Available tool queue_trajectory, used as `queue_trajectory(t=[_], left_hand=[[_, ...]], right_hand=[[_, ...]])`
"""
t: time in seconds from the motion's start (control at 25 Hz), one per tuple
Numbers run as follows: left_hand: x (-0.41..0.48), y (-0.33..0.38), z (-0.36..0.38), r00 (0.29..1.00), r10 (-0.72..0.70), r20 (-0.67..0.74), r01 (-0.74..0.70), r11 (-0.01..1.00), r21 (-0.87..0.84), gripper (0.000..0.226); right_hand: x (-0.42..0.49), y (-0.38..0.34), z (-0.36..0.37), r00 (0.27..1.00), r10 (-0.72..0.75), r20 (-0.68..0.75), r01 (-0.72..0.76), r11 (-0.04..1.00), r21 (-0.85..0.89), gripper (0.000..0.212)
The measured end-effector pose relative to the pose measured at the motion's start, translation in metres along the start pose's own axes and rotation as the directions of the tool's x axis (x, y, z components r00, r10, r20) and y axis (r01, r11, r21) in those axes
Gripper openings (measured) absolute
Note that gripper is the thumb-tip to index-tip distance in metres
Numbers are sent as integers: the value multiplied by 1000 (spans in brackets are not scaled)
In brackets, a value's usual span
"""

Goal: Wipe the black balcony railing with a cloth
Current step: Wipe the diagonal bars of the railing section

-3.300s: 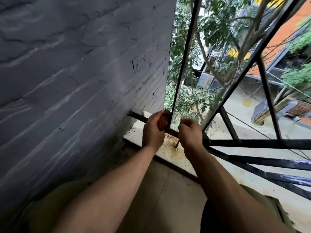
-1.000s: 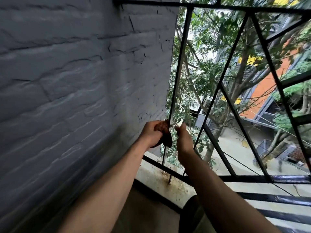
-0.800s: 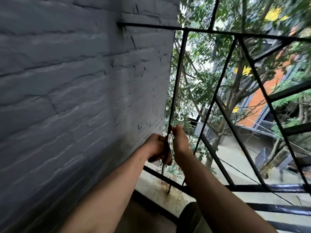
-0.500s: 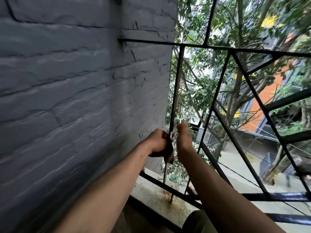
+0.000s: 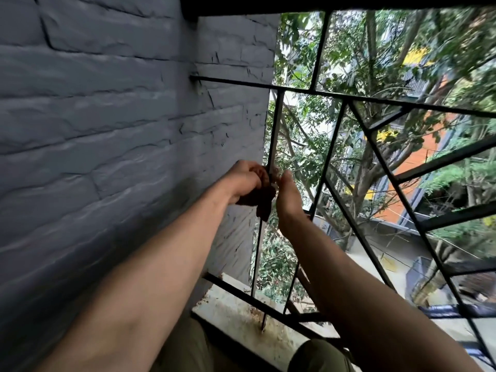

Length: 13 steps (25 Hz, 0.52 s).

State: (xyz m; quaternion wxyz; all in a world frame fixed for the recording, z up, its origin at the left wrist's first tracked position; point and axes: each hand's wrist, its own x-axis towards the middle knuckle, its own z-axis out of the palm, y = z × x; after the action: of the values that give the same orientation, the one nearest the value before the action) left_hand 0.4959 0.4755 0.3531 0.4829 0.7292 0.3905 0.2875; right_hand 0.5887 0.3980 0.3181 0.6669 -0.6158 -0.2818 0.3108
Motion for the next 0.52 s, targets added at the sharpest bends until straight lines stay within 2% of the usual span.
queue_trajectory(t=[0.12,0.28,0.32,0.36,0.48,0.52], left_hand=[[-11,-5,5,999,35,38,-40,988,150,27],[1,21,-4,980,125,-153,-145,981,-128,40],[5,27,-6,972,152,-178,-176,976,-128,43],[6,27,-7,975,152,-159,-169,980,-102,42],[-3,27,-6,994,109,24,-112,978,178,30],[-3,34,-10,992,125,22,-127,976,175,30]], right_hand=[[-6,-17,6,1000,-19,20,20,1000,-13,58],[-6,-22,3,1000,-2,12,2,1000,31,54],[-3,-22,4,1000,-5,-15,6,999,48,56],[-2,-22,4,999,-16,-35,18,999,51,57],[5,-22,6,998,-8,-63,14,996,88,65],[5,-23,7,998,-3,-55,9,994,105,63]])
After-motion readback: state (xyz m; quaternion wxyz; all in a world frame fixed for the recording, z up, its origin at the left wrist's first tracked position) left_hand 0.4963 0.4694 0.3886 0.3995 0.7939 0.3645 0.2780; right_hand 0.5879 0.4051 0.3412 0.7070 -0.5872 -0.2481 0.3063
